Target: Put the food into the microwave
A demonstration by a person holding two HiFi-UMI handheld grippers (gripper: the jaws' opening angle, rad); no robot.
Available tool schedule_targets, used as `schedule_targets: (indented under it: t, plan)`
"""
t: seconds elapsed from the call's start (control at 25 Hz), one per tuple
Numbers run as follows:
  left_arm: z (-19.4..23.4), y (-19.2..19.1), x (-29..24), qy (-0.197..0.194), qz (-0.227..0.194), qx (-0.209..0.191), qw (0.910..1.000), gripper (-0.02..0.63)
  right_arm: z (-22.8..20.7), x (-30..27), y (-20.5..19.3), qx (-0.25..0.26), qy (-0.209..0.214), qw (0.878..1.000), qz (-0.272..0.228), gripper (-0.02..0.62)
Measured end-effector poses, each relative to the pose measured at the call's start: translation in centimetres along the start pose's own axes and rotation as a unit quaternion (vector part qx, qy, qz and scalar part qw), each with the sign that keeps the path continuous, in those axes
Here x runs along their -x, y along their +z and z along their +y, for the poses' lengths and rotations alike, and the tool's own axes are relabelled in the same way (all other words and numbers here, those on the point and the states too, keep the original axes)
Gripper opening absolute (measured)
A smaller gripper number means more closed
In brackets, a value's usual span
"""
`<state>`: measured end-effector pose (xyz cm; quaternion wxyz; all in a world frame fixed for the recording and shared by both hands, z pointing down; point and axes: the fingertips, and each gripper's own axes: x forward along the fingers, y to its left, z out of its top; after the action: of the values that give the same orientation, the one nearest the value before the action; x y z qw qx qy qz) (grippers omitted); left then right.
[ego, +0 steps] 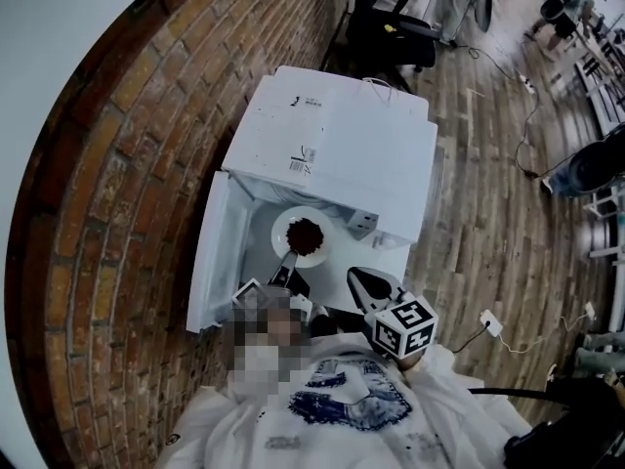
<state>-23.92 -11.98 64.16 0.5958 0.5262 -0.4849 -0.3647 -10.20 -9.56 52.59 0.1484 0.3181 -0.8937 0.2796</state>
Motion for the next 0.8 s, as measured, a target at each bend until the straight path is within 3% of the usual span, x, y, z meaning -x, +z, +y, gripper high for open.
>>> schedule_targets:
  t: [0.8]
  plan:
    - [3.1,3.4,-8.5,0.024,0.016,0.005,0.9996,0.037,-2.0,0.8,0.6,-0.013,-0.061,0.998,-0.02,0.014]
